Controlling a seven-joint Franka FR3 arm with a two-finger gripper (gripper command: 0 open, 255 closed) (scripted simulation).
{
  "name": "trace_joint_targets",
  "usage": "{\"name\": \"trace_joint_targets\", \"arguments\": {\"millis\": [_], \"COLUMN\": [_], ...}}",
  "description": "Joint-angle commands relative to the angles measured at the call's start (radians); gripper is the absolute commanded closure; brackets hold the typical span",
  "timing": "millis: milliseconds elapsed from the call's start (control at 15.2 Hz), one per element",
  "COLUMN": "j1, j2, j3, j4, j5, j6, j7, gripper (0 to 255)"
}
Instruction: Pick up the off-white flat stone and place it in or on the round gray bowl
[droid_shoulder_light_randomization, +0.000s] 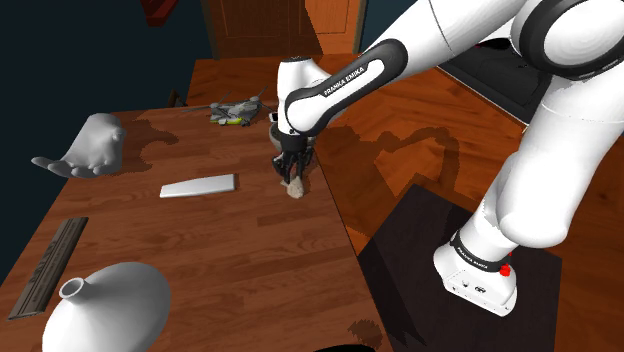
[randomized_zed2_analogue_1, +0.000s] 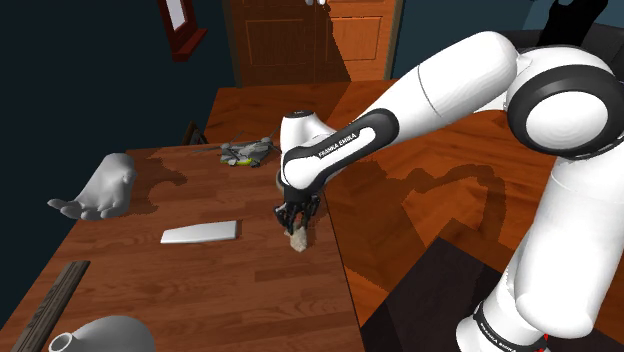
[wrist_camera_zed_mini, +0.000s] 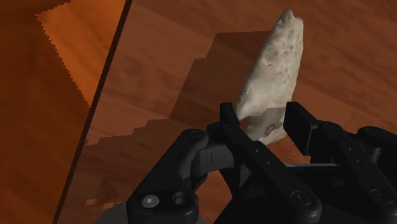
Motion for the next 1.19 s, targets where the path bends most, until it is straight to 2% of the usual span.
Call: {"name": "trace_joint_targets", "arguments": {"millis": [0, 1122], "j1": [0.001, -0.004], "j2": [-0.015, -0.128], "j3": [0.001, -0.001], "j4": [0.007, 0.11], "j5": [0.001, 0.0], "j6": [-0.028, -0.243], "j7": [0.002, 0.02], "gripper": [255, 255]}}
